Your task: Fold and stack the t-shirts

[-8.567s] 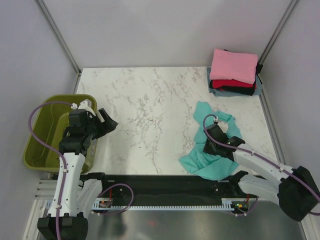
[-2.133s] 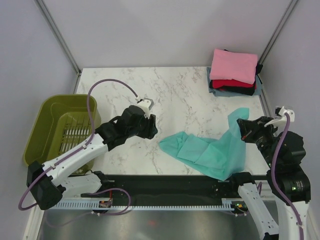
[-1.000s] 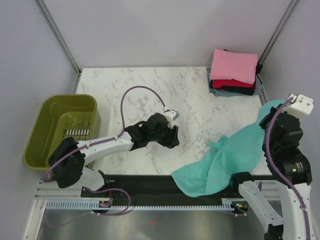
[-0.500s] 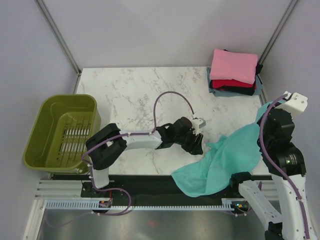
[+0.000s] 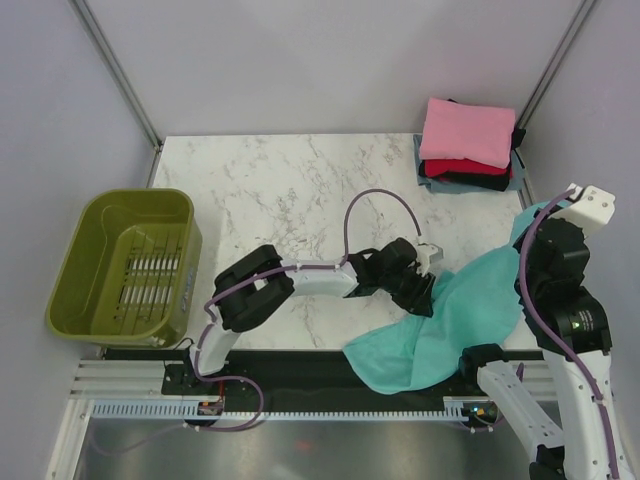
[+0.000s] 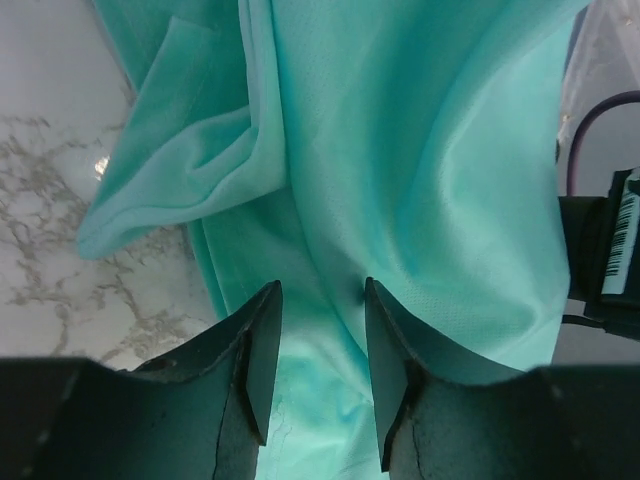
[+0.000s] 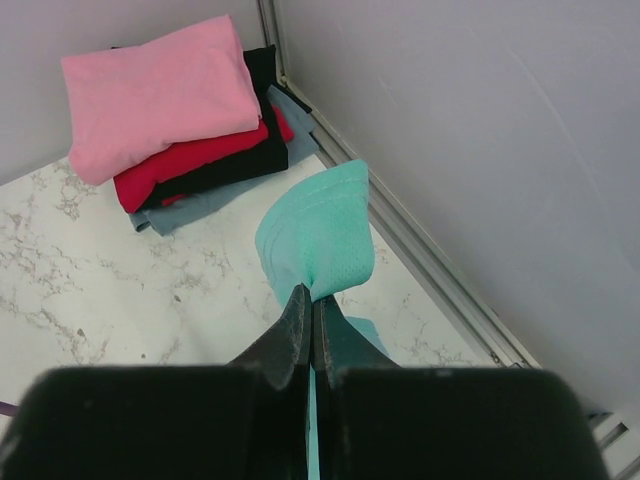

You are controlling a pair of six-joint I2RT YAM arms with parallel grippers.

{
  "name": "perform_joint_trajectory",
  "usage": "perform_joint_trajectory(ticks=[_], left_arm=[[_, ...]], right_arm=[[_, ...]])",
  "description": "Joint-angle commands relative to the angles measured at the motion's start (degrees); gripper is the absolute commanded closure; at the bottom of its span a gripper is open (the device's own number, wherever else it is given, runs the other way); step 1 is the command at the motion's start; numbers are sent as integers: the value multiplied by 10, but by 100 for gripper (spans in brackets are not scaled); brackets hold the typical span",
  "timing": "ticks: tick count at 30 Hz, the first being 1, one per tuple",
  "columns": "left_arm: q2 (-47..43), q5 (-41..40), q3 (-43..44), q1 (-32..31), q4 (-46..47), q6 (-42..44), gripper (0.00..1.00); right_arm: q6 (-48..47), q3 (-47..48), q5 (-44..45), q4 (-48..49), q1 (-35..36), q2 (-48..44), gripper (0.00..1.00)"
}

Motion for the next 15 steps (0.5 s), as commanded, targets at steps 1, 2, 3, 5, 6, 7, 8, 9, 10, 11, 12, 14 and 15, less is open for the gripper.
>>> perform_joint_trajectory(ticks=[1,2,3,5,6,7,8,9,10,11,12,14,15], left_arm=[[-7,-43,18,-11,-29,-13,53],[-13,-62,14,-11,-30,-6,52],[-32,-77,12,-11,-37,3,51],[-53,-140,-1,-10,-37,27,48],[-71,-163,-5,-9,-59,36,47],[-80,-186,-12,-6,-65,49,46],[-85,-213,-14,-2,-68,55,45],[-88,-213,-15,4,-70,60,45],[-88,-212,-15,15,-72,69,44],[-88,-209,-16,21,-71,74,44],[-88,-209,-17,24,-67,81,44],[-88,-188,-25,34,-43,108,43],[-84,-178,-25,35,-32,118,43]], right_arm=[[-5,4,-11,22,2,-10,100],[-5,6,-12,22,2,-12,100],[-5,7,-14,21,2,-13,100],[-7,10,-18,17,2,-19,100],[-7,11,-18,17,2,-21,100],[-7,12,-20,14,1,-23,100],[-6,13,-24,13,2,-25,100],[-6,12,-27,10,2,-26,100],[-5,11,-29,9,2,-28,100],[-4,10,-31,9,2,-30,100],[-2,9,-36,8,2,-30,100],[0,10,-40,6,2,-30,100],[1,10,-43,5,2,-30,100]])
